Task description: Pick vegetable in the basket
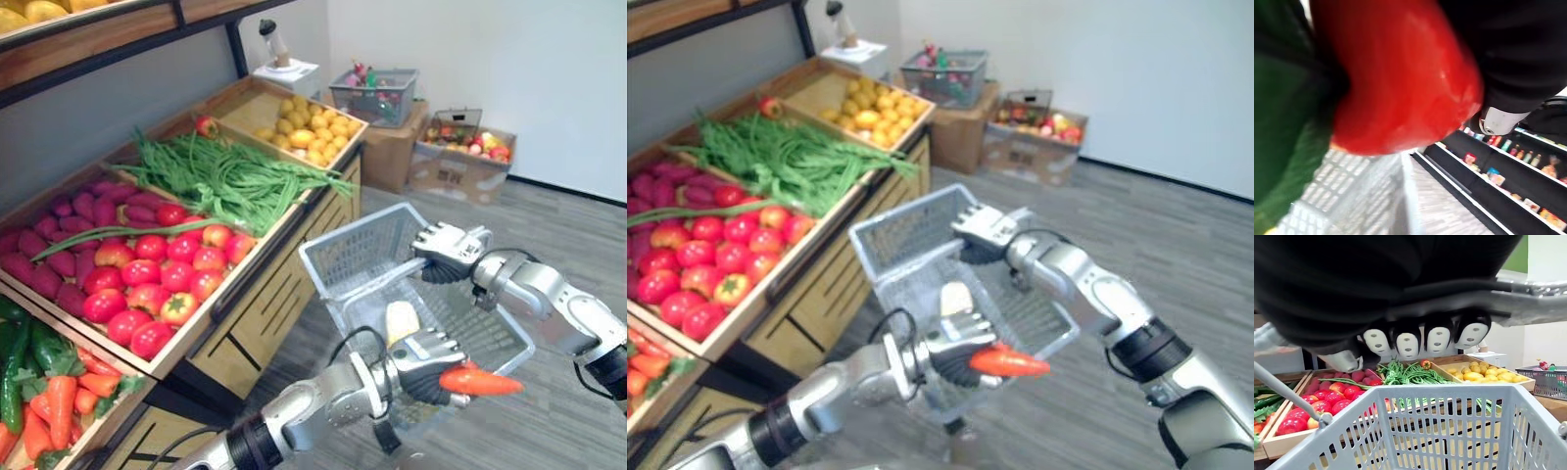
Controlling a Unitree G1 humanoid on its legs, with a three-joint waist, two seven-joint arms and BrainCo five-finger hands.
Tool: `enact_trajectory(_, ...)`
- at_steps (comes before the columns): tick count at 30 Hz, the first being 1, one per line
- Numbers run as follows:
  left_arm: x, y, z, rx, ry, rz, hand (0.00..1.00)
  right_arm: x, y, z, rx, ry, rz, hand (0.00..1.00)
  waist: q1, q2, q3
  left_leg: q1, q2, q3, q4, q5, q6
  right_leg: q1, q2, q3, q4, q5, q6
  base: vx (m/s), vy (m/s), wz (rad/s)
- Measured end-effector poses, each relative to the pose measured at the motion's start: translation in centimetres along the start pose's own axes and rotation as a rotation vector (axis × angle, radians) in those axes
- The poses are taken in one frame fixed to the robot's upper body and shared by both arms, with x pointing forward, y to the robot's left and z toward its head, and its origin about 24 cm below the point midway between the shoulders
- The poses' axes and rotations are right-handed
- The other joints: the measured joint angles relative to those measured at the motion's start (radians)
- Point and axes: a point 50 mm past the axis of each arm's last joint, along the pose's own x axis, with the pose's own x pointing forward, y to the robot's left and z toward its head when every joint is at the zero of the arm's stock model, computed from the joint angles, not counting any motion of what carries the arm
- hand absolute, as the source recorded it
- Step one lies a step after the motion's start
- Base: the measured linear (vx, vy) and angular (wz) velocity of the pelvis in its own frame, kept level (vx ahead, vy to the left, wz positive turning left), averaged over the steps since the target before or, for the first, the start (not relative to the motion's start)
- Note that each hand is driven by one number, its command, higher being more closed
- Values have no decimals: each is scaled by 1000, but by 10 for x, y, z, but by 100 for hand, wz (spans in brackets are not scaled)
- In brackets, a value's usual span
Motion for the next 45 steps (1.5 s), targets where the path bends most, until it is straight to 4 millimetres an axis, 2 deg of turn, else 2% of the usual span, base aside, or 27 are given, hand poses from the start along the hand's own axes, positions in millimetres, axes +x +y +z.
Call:
enact_trajectory(8, 12, -14, -28, 70, 165, -44, 100, 9, 3, 8, 81, -21, -6, 100, 0, -7, 4, -5, 12, 0, 14, -6, -2, -2, 5, -2, -1, 0, 0, 0, 0, 0)
enact_trajectory(14, 18, -13, -41, 85, 243, -36, 100, 9, 1, 8, 87, -18, -17, 100, 0, -20, 12, -5, 12, 0, 15, -7, -3, -3, 6, -2, -1, 0, 0, 0, 0, 0)
enact_trajectory(15, 19, -13, -41, 82, 246, -36, 0, 9, 0, 7, 87, -16, -19, 100, 1, -21, 13, -5, 12, 0, 15, -7, -3, -3, 6, -2, -1, 0, 0, 0, 0, 0)
enact_trajectory(22, 23, -9, -51, 81, 313, -12, 0, 7, -3, 4, 86, 3, -33, 100, 2, -23, 14, -5, 12, 1, 14, -5, 0, -3, 6, -1, -1, 0, 0, 0, 0, 0)
enact_trajectory(31, 25, -3, -52, 86, 319, 12, 0, 4, 1, 2, 124, 26, -49, 100, 3, -26, 15, -8, 12, -3, 15, -5, 0, -3, 4, -6, -1, 0, 0, 0, 0, 0)
enact_trajectory(36, 29, 8, -41, 98, 267, 62, 0, 1, 4, 0, 136, 46, -52, 100, 7, -29, 16, -13, 13, -12, 16, -4, 1, -3, 1, -14, -1, 0, 0, 0, 0, 5)
enact_trajectory(42, 33, 25, -17, 65, 150, 146, 0, -3, 6, -3, 151, 73, -54, 100, 13, -30, 17, -27, 21, -32, 29, -6, 4, -3, -4, -33, -1, -1, 0, -1, 22, 8)
enact_trajectory(45, 24, 33, -8, 28, 101, 179, 0, -8, 9, -5, 161, 86, -57, 100, 24, -30, 17, -30, 22, -38, 29, -7, 3, -3, -4, -38, 2, -3, -4, -3, 28, 5)
